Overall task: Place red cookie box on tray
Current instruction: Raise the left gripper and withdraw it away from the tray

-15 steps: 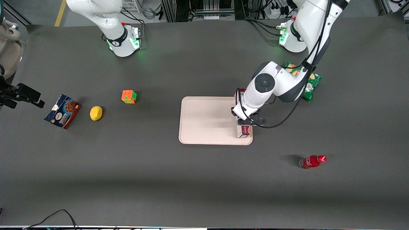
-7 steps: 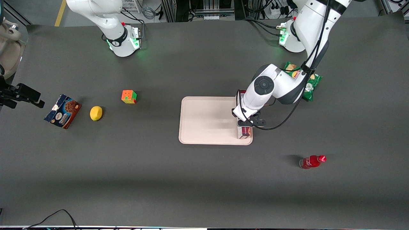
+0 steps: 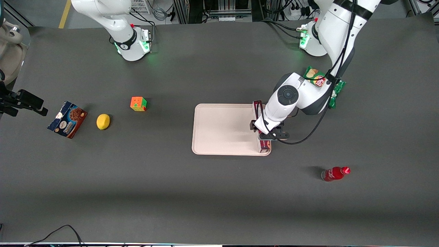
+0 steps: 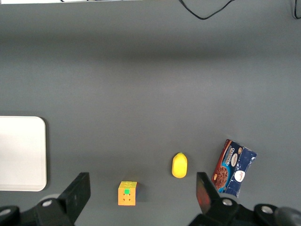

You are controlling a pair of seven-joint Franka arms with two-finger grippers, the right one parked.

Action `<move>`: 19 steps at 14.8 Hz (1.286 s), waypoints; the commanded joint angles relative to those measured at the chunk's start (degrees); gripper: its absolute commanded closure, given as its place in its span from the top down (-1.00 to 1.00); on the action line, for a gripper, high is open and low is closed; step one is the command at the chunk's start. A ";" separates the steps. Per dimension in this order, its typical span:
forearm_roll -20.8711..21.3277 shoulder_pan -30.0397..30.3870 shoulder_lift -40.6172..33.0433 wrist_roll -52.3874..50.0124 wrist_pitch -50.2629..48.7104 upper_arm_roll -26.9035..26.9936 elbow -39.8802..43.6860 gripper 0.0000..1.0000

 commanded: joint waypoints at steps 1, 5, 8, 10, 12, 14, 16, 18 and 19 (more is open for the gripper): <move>0.73 -0.63 -2.69 -1.60 -2.33 0.45 1.34 1.00; 0.55 0.06 -6.56 0.58 -16.37 0.62 8.27 1.00; -2.25 2.08 -10.86 11.89 -19.12 5.00 8.47 1.00; -7.34 3.32 -13.50 22.51 -22.80 9.21 8.99 1.00; -8.33 4.89 -15.53 32.19 -26.32 13.00 9.43 1.00; -8.33 5.25 -17.37 39.50 -29.66 17.74 10.22 1.00; -8.33 5.34 -18.61 45.13 -36.05 21.26 13.72 1.00; -8.24 5.34 -18.87 46.47 -45.01 23.64 19.17 1.00; -8.07 5.43 -19.57 47.26 -48.19 24.00 21.10 1.00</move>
